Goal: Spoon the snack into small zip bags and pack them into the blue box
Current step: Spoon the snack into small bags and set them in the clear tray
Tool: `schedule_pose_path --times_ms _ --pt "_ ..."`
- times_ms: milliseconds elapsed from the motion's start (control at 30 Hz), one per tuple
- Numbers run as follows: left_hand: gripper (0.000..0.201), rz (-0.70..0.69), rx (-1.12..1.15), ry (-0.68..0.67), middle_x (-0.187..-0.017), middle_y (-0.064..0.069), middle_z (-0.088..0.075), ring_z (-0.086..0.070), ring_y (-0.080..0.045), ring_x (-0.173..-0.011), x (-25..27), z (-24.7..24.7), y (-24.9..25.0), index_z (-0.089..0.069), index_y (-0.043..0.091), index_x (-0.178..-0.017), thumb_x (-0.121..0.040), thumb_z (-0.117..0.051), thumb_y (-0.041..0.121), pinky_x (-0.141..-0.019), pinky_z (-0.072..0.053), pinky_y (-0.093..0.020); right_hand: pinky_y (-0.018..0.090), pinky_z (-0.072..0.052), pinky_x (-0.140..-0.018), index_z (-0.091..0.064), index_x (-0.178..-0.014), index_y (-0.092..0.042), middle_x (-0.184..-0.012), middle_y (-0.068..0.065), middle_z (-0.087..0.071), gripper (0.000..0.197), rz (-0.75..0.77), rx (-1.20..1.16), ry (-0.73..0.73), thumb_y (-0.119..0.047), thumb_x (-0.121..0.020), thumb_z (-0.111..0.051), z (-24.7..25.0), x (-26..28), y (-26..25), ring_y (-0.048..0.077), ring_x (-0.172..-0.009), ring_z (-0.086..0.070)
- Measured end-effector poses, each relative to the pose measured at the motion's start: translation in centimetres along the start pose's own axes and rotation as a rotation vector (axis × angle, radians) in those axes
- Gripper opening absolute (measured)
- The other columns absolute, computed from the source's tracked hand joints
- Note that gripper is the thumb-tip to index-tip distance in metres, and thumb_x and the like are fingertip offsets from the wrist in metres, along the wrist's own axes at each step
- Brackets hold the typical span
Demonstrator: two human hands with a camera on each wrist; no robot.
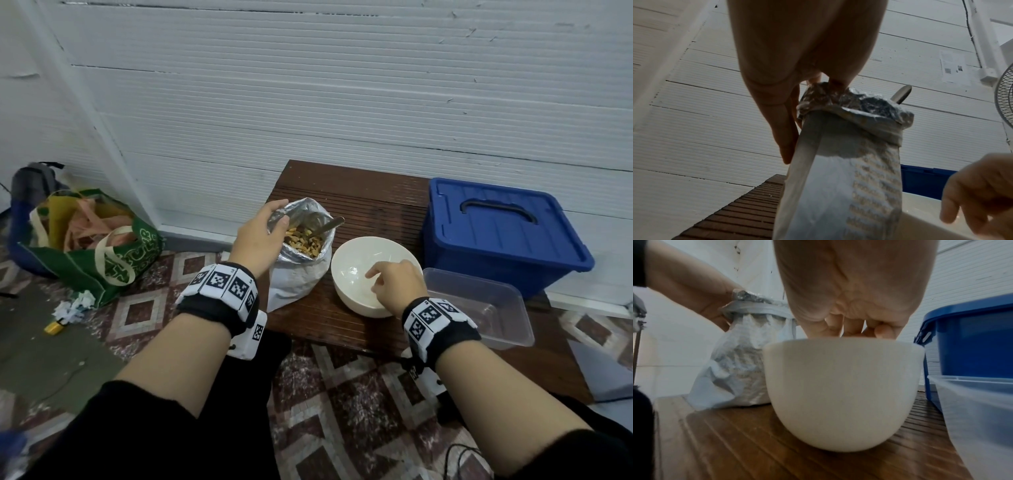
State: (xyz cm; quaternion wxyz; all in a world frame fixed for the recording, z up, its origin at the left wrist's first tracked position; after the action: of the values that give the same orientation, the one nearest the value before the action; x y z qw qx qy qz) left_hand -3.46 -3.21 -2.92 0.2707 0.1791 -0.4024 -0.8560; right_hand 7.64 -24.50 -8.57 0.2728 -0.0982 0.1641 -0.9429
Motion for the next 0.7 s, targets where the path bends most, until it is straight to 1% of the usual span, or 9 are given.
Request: schedule_pose_path --times_ms 133,200,267,333,433,500,600,633,700 --pt "0.036 0.014 0.013 0.001 -0.125 -0.002 -0.060 -0.058 -0.020 -0.105 0.1 0.1 0.1 -0.048 0.030 -0.136 -0.101 -0.045 0.030 -0.084 -0.044 -0.029 0.034 -0.039 -0.093 -0.066 -0.106 -0.029 -0.095 -0.003 -0.066 0.024 -0.031 -0.190 0.080 -0.013 -0.090 -0.057 1.8 0.2 -0.1 0.018 -0.106 -0.050" --pt "0.037 0.022 0.023 0.008 -0.131 -0.003 -0.058 -0.056 -0.021 -0.114 0.1 0.1 0.2 -0.048 0.029 -0.138 -0.101 -0.046 0.031 -0.092 -0.045 -0.031 0.036 -0.043 -0.093 -0.065 -0.101 -0.031 -0.091 -0.003 -0.065 0.023 -0.054 -0.336 0.103 -0.012 -0.089 -0.058 2.5 0.3 0.0 0.018 -0.104 -0.051" --pt "0.038 0.017 0.025 0.027 -0.136 -0.003 -0.055 -0.052 -0.020 -0.122 0.1 0.1 0.5 -0.048 0.028 -0.139 -0.100 -0.047 0.031 -0.101 -0.043 -0.036 0.033 -0.044 -0.083 -0.065 -0.099 -0.028 -0.086 -0.003 -0.064 0.021 -0.055 -0.469 0.122 -0.010 -0.089 -0.059 3.3 0.5 -0.1 0.016 -0.096 -0.054" --pt "0.040 0.003 0.023 0.061 -0.138 -0.004 -0.053 -0.048 -0.020 -0.125 0.2 0.1 1.1 -0.048 0.023 -0.138 -0.099 -0.049 0.032 -0.107 -0.040 -0.041 0.026 -0.038 -0.075 -0.065 -0.097 -0.026 -0.081 -0.004 -0.063 0.020 -0.032 -0.584 0.146 -0.009 -0.089 -0.060 4.2 1.0 -0.3 0.010 -0.083 -0.053" --pt "0.039 -0.067 0.001 0.122 -0.133 -0.002 -0.054 -0.046 -0.018 -0.126 0.7 -0.1 2.7 -0.054 0.020 -0.132 -0.096 -0.054 0.036 -0.109 -0.037 -0.043 0.023 -0.037 -0.075 -0.063 -0.094 -0.028 -0.076 -0.006 -0.063 0.020 0.009 -0.716 0.191 -0.009 -0.087 -0.064 5.3 1.8 -1.0 0.004 -0.070 -0.050" --pt "0.038 -0.126 -0.015 0.132 -0.130 0.006 -0.054 -0.044 -0.014 -0.126 1.3 -0.6 4.0 -0.056 0.027 -0.126 -0.092 -0.056 0.045 -0.109 -0.033 -0.042 0.026 -0.042 -0.079 -0.062 -0.091 -0.031 -0.078 -0.003 -0.064 0.022 0.026 -0.797 0.211 -0.010 -0.086 -0.065 5.8 2.3 -1.4 0.009 -0.074 -0.054" --pt "0.041 -0.192 -0.090 0.165 -0.130 0.017 -0.051 -0.041 -0.004 -0.127 2.3 -1.3 5.4 -0.056 0.035 -0.122 -0.087 -0.057 0.057 -0.103 -0.015 -0.031 0.034 -0.049 -0.085 -0.062 -0.091 -0.033 -0.083 0.003 -0.068 0.024 0.058 -0.899 0.246 -0.010 -0.083 -0.068 6.4 2.8 -2.1 0.024 -0.085 -0.061" --pt "0.043 -0.214 -0.100 0.170 -0.131 0.018 -0.050 -0.039 -0.003 -0.129 2.5 -1.5 5.8 -0.055 0.036 -0.122 -0.086 -0.058 0.058 -0.102 -0.013 -0.031 0.035 -0.049 -0.084 -0.062 -0.092 -0.031 -0.084 0.003 -0.068 0.024 0.069 -0.931 0.258 -0.010 -0.083 -0.069 6.6 2.8 -2.4 0.026 -0.087 -0.062" --pt "0.050 -0.253 -0.095 0.139 -0.131 0.023 -0.046 -0.036 0.000 -0.130 2.6 -1.8 6.3 -0.053 0.038 -0.125 -0.082 -0.058 0.064 -0.102 -0.012 -0.028 0.032 -0.050 -0.082 -0.063 -0.094 -0.029 -0.083 0.001 -0.069 0.023 0.079 -0.995 0.275 -0.010 -0.083 -0.070 6.8 2.8 -2.9 0.021 -0.086 -0.064"
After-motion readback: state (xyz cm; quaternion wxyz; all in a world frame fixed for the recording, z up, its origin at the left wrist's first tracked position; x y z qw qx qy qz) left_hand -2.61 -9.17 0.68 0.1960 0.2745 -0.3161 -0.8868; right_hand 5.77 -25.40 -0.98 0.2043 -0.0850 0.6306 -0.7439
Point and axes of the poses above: each hand's wrist, its own x-axis away from the middle knuckle, its own z-axis out of the back of the hand, y = z × x, the point moved 2 cm from there along -x, towards the middle knuckle
